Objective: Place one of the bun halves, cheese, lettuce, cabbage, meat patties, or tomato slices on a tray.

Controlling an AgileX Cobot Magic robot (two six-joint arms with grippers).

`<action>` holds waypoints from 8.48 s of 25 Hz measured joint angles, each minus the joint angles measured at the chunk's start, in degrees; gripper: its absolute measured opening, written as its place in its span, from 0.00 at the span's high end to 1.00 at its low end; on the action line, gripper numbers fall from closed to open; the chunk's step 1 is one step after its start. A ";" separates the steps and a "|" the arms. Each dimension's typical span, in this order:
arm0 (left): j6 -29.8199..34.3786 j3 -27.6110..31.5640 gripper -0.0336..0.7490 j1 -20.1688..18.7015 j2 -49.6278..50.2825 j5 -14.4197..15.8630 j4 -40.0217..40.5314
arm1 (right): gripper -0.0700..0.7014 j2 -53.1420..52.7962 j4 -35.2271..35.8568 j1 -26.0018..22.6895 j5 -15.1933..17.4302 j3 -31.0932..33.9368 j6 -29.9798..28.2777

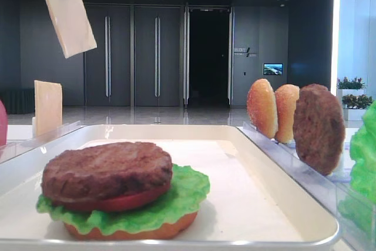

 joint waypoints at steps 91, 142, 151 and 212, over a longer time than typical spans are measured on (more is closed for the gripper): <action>65.31 54.83 0.84 0.00 -9.45 -20.99 -67.46 | 0.35 0.00 0.00 0.00 0.00 0.00 0.00; 12.48 28.62 0.28 21.93 -19.68 -1.60 12.07 | 0.36 0.00 0.00 0.00 0.00 0.00 0.00; 11.75 36.59 0.29 20.13 -27.12 -0.06 12.53 | 0.36 0.00 0.00 0.00 0.00 0.00 0.06; 11.69 58.55 0.32 19.24 -94.54 0.85 9.58 | 0.36 0.00 0.00 0.00 0.00 0.00 0.06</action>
